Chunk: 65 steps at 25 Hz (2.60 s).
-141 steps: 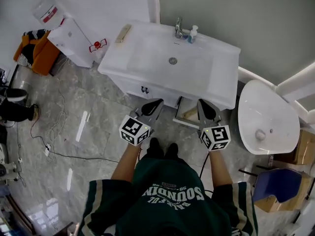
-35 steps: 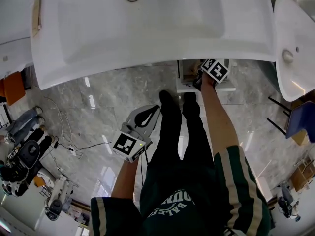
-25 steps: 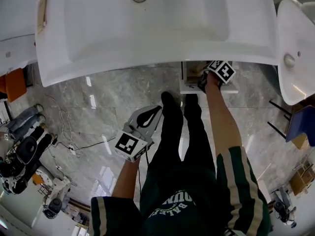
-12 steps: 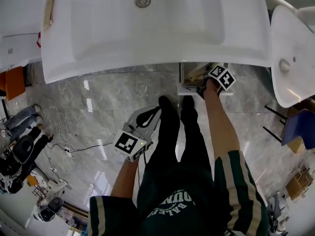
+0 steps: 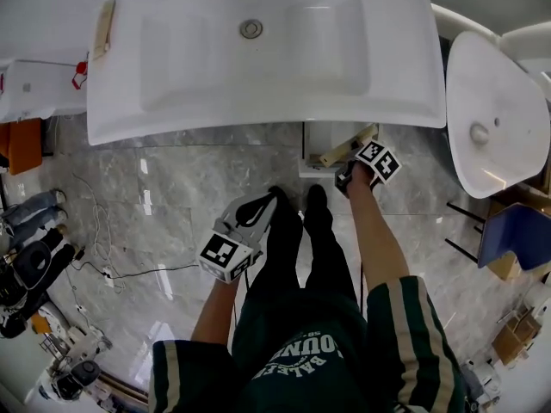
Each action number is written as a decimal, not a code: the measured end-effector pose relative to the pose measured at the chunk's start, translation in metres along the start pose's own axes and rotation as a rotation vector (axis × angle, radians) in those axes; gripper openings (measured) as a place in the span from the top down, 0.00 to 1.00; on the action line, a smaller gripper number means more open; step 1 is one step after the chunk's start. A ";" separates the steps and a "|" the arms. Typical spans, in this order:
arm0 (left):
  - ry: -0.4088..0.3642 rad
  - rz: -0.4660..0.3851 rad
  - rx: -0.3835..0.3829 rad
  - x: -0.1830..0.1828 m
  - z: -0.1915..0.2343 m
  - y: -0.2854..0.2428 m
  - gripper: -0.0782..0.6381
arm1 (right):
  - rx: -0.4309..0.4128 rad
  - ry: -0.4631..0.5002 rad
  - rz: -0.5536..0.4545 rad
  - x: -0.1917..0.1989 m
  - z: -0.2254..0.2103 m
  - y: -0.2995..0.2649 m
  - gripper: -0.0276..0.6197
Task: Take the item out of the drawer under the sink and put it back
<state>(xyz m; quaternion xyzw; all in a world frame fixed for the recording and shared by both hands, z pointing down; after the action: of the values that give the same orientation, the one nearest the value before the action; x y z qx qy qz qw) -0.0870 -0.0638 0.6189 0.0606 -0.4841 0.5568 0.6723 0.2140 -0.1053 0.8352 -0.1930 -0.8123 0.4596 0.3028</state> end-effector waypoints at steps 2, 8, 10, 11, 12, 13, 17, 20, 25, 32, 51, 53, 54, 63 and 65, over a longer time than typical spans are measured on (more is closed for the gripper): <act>-0.001 -0.011 -0.004 -0.006 -0.004 0.004 0.82 | -0.015 0.013 0.002 0.002 0.003 0.015 0.88; 0.001 -0.033 -0.033 -0.022 -0.013 0.014 0.82 | -0.086 0.120 0.012 0.008 0.016 0.064 0.88; 0.002 -0.047 -0.045 -0.029 -0.016 0.017 0.82 | -0.123 0.181 0.013 0.008 0.023 0.084 0.88; 0.003 -0.055 -0.051 -0.033 -0.018 0.018 0.82 | -0.138 0.216 0.014 0.008 0.025 0.093 0.88; 0.004 -0.065 -0.057 -0.037 -0.019 0.020 0.82 | -0.150 0.254 0.014 0.007 0.028 0.102 0.88; 0.005 -0.073 -0.062 -0.040 -0.020 0.022 0.82 | -0.160 0.291 0.015 0.008 0.031 0.110 0.88; 0.001 -0.103 -0.078 -0.055 -0.022 0.031 0.82 | -0.205 0.401 0.007 0.005 0.049 0.137 0.88; -0.012 -0.127 -0.082 -0.066 -0.024 0.033 0.82 | -0.250 0.472 -0.016 -0.006 0.067 0.153 0.88; -0.036 -0.161 -0.101 -0.084 -0.030 0.049 0.82 | -0.330 0.600 -0.073 -0.021 0.102 0.190 0.88; -0.080 -0.256 -0.136 -0.123 -0.032 0.072 0.82 | -0.435 0.770 -0.206 -0.049 0.153 0.243 0.88; -0.216 -0.423 -0.155 -0.207 -0.058 0.113 0.82 | -0.712 1.023 -0.615 -0.101 0.257 0.394 0.88; -0.218 -0.426 -0.156 -0.208 -0.058 0.115 0.82 | -0.714 1.031 -0.631 -0.101 0.260 0.398 0.88; -0.218 -0.426 -0.158 -0.208 -0.057 0.116 0.82 | -0.714 1.034 -0.633 -0.100 0.260 0.398 0.88; -0.210 -0.425 -0.155 -0.203 -0.062 0.112 0.82 | -0.703 1.059 -0.629 -0.094 0.253 0.397 0.88; -0.209 -0.423 -0.152 -0.202 -0.063 0.110 0.82 | -0.703 1.060 -0.626 -0.094 0.252 0.396 0.88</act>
<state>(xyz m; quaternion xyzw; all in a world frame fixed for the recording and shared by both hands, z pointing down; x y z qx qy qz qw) -0.1208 -0.1231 0.3905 0.1671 -0.5681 0.3564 0.7227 0.1292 -0.1201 0.3644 -0.2345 -0.6729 -0.0941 0.6952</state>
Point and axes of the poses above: the fingertips, and each gripper's own axes: y backward along the fingers, z to its left, x out of its underside, the point moved 4 cm from there along y, backward along the fingers, and after that the axes turned 8 degrees about y, right-handed, at the moved point
